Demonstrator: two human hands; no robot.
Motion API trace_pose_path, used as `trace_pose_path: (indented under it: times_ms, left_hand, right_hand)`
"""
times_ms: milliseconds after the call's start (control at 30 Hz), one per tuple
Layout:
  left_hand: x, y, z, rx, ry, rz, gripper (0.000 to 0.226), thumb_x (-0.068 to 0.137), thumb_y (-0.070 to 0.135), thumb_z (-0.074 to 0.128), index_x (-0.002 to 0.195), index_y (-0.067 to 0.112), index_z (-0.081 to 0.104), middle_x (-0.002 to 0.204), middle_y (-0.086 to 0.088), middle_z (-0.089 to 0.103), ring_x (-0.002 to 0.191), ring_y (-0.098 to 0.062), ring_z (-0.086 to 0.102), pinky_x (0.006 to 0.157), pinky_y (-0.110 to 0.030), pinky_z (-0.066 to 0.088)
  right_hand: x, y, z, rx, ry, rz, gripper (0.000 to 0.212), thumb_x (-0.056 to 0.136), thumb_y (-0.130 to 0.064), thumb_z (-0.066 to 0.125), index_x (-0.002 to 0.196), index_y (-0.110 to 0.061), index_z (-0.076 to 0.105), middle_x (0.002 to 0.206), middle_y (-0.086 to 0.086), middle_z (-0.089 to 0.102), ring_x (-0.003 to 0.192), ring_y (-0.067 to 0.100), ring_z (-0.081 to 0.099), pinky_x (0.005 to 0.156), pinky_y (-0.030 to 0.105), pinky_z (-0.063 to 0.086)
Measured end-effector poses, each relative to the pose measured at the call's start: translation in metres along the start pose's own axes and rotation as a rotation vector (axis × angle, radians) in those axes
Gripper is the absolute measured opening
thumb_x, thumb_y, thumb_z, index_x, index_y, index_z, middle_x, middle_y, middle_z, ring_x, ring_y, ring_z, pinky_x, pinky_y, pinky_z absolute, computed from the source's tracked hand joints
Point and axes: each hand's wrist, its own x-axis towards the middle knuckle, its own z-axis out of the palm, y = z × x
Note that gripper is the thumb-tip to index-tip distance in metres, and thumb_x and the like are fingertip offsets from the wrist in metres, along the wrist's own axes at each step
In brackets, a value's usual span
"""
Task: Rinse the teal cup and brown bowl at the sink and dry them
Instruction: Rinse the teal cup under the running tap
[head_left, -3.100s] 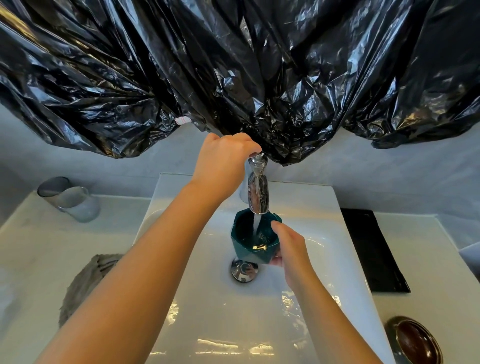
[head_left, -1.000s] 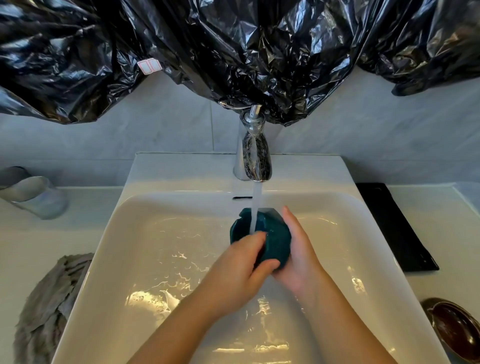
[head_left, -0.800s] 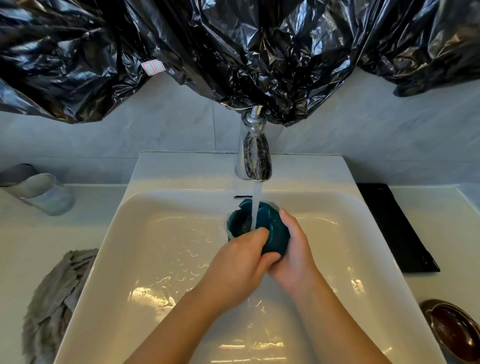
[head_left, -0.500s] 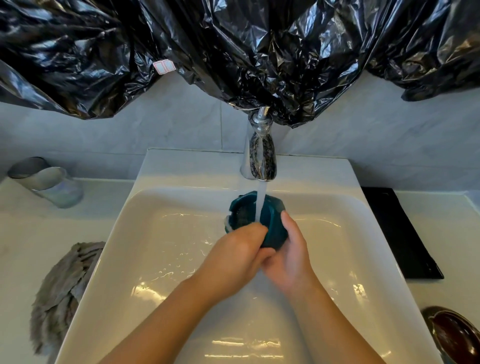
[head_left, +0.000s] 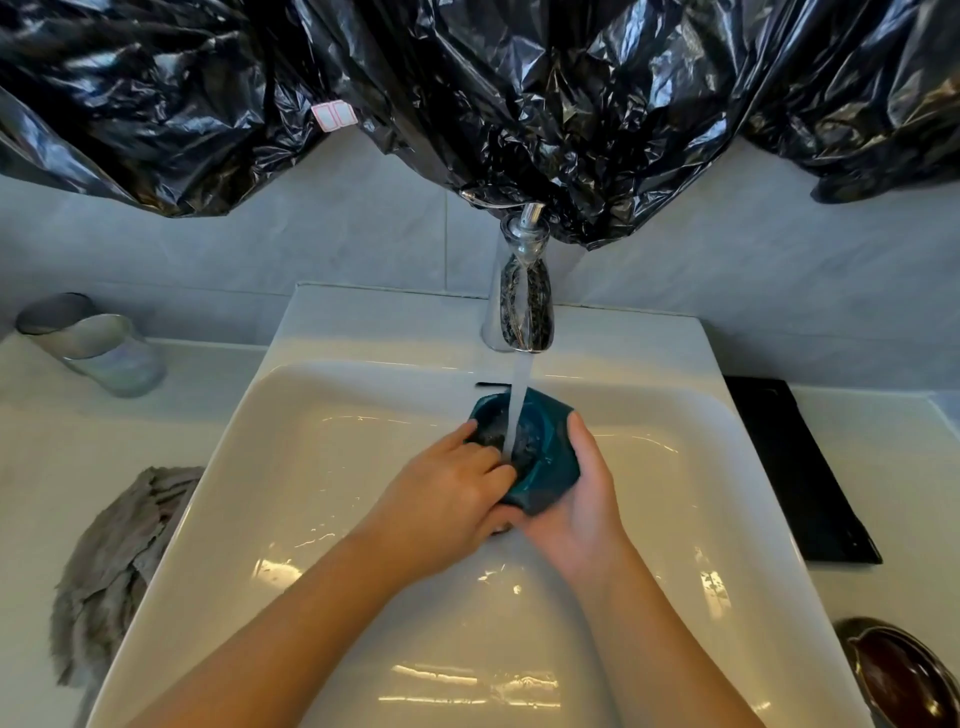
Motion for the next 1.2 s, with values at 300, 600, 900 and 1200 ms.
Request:
trace_pose_path:
  times_ms: [300,600,900,1200]
  left_hand:
    - [0.009,0.018,-0.011,-0.279,-0.007,-0.136,0.02,0.094,0.033,0.053,0.098,0.014,0.059,0.093,0.0,0.064,0.082,-0.016,0.058,0.079,-0.031,0.05]
    - [0.003,0.015,-0.001,-0.208,-0.007,-0.08,0.031,0.094,0.043,0.045,0.095,0.016,0.06,0.09,0.001,0.064,0.081,-0.016,0.059,0.078,-0.029,0.051]
    - [0.006,0.012,-0.002,-0.263,0.0,-0.1,0.024,0.093,0.037,0.052,0.099,0.014,0.059,0.096,-0.001,0.064,0.085,-0.018,0.059,0.079,-0.028,0.046]
    - [0.007,-0.001,0.0,-0.09,-0.05,0.009,0.055,0.088,0.044,0.051,0.136,0.02,0.043,0.145,-0.007,0.042,0.135,-0.026,0.035,0.116,-0.039,0.025]
  right_hand:
    - [-0.003,0.004,0.003,0.023,-0.08,-0.074,0.051,0.088,-0.045,0.047,0.114,-0.008,0.069,0.108,0.016,0.073,0.093,0.026,0.072,0.07,0.034,0.06]
    - [-0.002,0.007,0.001,0.002,-0.096,-0.025,0.054,0.087,-0.05,0.045,0.109,-0.009,0.075,0.112,0.018,0.071,0.099,0.029,0.07,0.077,0.037,0.059]
    - [-0.001,0.008,0.001,-0.005,-0.07,0.012,0.056,0.092,-0.049,0.043,0.122,-0.009,0.068,0.121,0.019,0.068,0.108,0.031,0.066,0.092,0.044,0.052]
    - [-0.001,0.007,0.003,0.037,-0.086,0.097,0.05,0.088,-0.048,0.046,0.11,-0.015,0.076,0.116,0.015,0.071,0.098,0.028,0.072,0.077,0.04,0.06]
